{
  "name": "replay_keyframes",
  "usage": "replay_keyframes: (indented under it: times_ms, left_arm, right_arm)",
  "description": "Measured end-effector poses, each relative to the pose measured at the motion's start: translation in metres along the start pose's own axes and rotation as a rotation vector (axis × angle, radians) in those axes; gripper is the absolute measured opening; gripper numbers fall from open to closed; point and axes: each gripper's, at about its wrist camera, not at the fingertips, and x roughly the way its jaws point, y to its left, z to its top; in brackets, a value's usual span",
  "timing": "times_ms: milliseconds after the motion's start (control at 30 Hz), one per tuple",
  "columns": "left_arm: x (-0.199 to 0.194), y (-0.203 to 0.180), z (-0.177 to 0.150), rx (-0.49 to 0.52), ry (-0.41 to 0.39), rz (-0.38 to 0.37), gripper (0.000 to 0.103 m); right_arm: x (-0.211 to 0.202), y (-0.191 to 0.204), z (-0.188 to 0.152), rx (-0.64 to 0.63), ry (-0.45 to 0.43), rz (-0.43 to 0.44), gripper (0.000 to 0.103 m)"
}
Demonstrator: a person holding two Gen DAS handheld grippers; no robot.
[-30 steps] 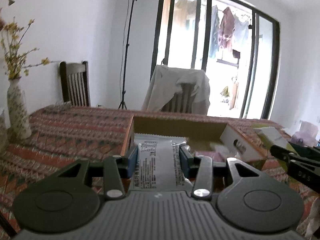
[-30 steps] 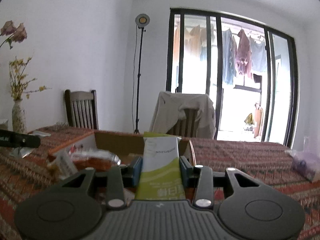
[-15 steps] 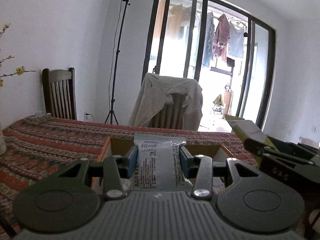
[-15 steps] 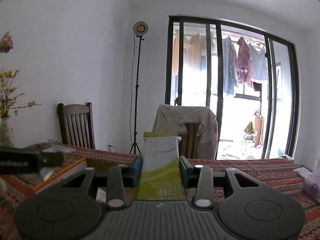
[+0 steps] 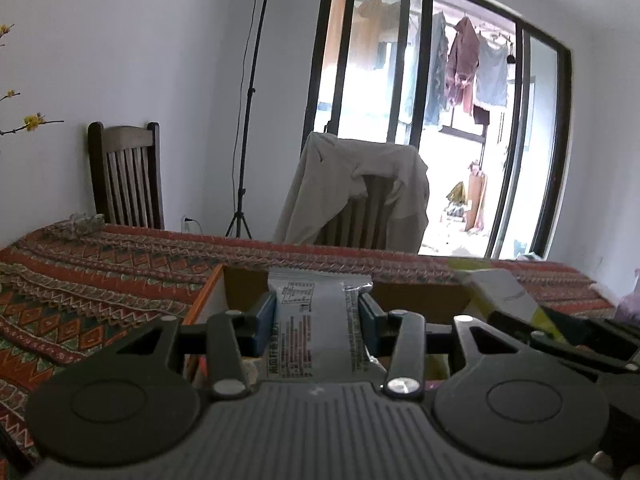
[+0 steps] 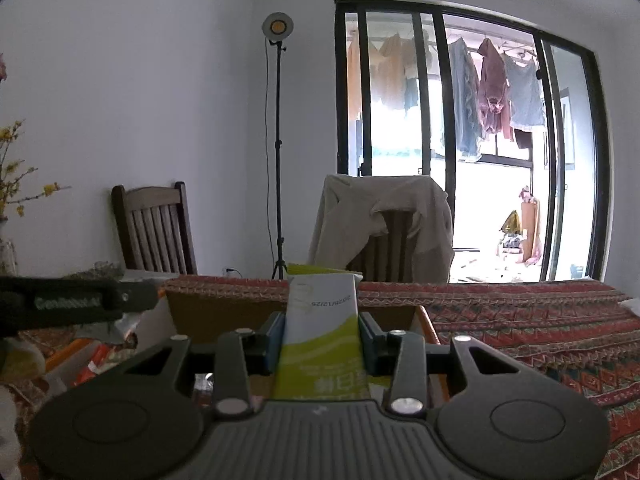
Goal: Organize snacks
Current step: 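Carry both packets into the cardboard box and open both tools, then withdraw both tools from the box back to the snack pile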
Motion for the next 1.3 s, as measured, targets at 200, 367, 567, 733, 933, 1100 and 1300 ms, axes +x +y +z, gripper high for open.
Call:
replay_keyframes:
  times_ms: [200, 367, 567, 733, 933, 1100, 1300]
  left_arm:
    - [0.0, 0.001, -0.007, 0.005, 0.011, 0.024, 0.055]
    - [-0.012, 0.011, -0.01, -0.041, -0.042, 0.084, 0.103]
    - [-0.018, 0.019, -0.012, -0.084, -0.06, 0.06, 0.103]
    - [-0.018, 0.019, -0.01, -0.087, -0.063, 0.076, 0.103]
    - [-0.025, 0.019, -0.007, -0.103, -0.059, 0.069, 0.103]
    - [-0.042, 0.013, 0.001, -0.092, -0.08, 0.05, 0.103]
    - [-0.06, 0.004, 0.009, -0.078, -0.062, 0.042, 0.103]
  right_arm:
    - [0.003, 0.004, -0.005, -0.016, 0.029, -0.009, 0.039]
    - [-0.002, 0.0, -0.007, 0.001, 0.027, -0.014, 0.103]
    - [0.002, 0.0, -0.01, 0.003, 0.048, -0.028, 0.103]
    - [0.001, -0.001, -0.01, 0.009, 0.048, -0.04, 0.103]
    - [-0.003, -0.005, -0.007, 0.02, 0.045, -0.044, 0.103]
    - [-0.008, -0.006, -0.004, 0.022, 0.043, -0.053, 0.103]
    - [-0.023, -0.012, 0.009, 0.039, 0.022, -0.025, 0.103]
